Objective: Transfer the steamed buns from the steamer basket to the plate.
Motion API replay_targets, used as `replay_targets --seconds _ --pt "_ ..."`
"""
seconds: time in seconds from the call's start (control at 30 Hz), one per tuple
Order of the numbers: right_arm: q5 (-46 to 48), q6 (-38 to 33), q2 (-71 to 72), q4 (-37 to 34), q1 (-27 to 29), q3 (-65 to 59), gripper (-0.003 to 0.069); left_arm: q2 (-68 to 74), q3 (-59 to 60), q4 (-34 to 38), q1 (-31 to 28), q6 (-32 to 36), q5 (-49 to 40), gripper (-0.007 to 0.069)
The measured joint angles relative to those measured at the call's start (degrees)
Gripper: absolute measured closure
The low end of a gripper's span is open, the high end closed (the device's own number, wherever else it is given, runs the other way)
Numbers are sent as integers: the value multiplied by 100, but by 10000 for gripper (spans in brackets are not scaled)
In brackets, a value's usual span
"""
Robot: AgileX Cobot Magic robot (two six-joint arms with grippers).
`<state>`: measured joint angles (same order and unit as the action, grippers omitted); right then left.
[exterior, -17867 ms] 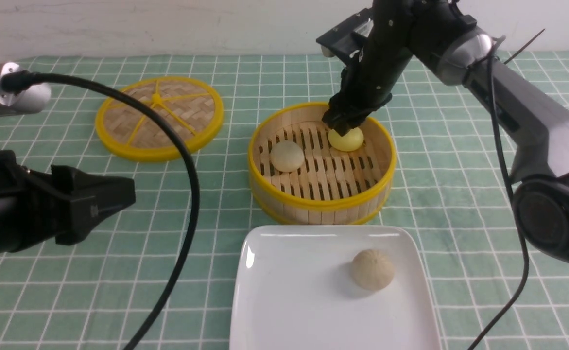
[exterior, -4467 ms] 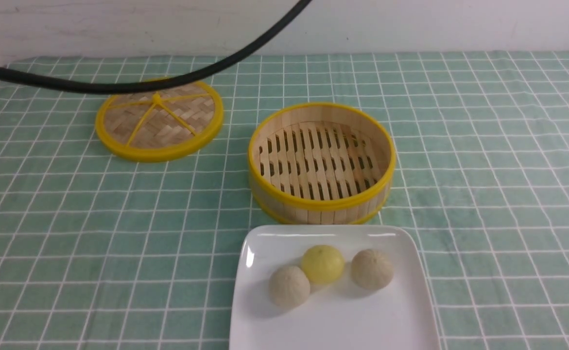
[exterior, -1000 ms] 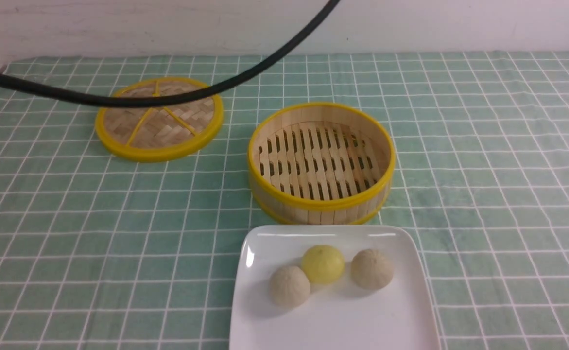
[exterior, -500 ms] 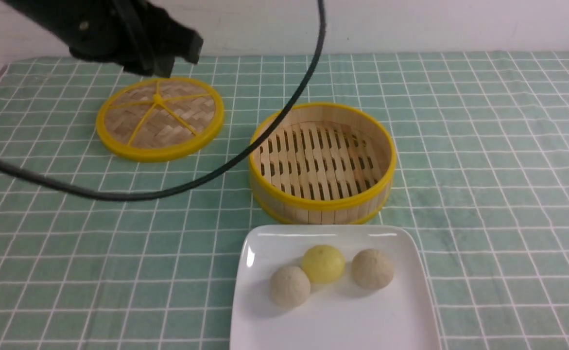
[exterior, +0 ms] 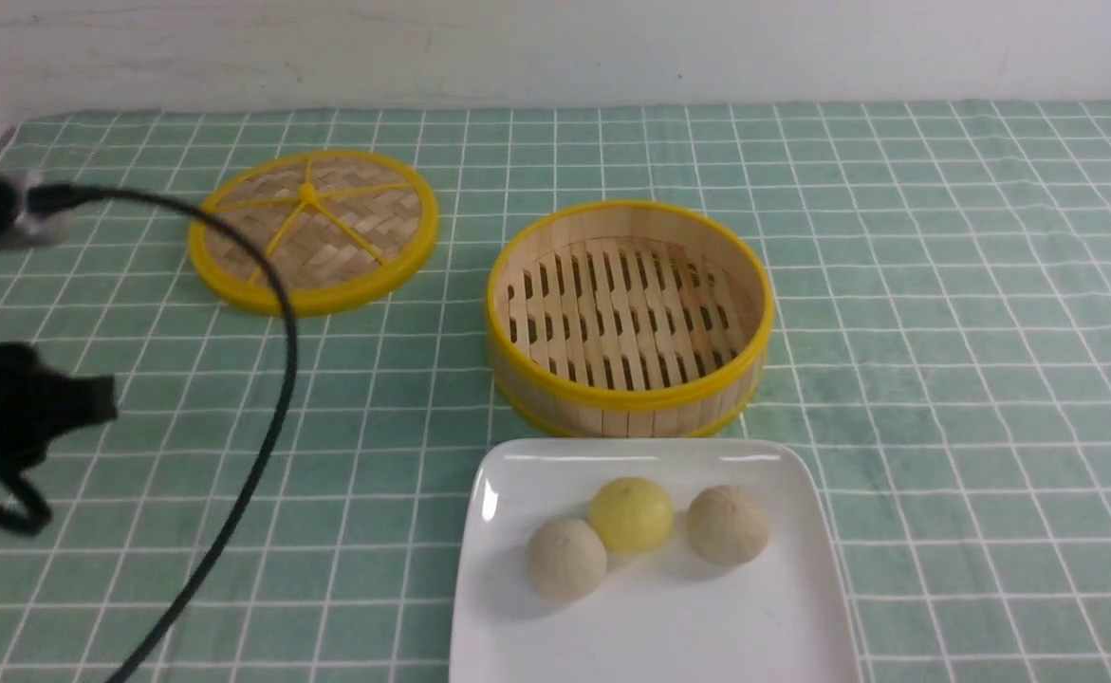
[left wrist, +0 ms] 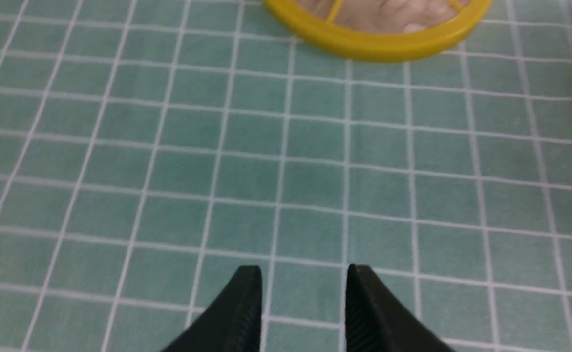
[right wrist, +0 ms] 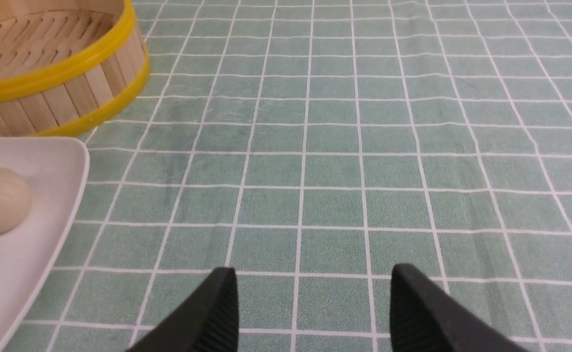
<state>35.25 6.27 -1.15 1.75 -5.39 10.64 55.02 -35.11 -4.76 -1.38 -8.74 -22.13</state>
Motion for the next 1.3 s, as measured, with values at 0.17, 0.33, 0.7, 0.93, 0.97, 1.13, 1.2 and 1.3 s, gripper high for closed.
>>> replay_targets --seconds 0.17,0.33,0.7,0.93,0.97,1.13,1.2,1.3 --pt "0 0 0 0 0 0 237 -803 1233 33 -622 0 760 351" --pt "0 0 0 0 0 0 237 -1975 2431 27 -940 0 1601 351" --pt "0 0 0 0 0 0 237 -3822 3659 16 -960 -200 1462 351" --pt "0 0 0 0 0 0 237 -4048 3659 -35 -960 -236 801 351" --pt "0 0 0 0 0 0 237 -4133 3659 -51 -960 -241 707 351" --pt "0 0 0 0 0 0 237 -5020 3664 -95 -960 -252 242 351" --pt "0 0 0 0 0 0 237 -5207 3664 -95 -960 -252 162 351" --pt "0 0 0 0 0 0 237 -5416 3664 -95 -960 -252 129 351"
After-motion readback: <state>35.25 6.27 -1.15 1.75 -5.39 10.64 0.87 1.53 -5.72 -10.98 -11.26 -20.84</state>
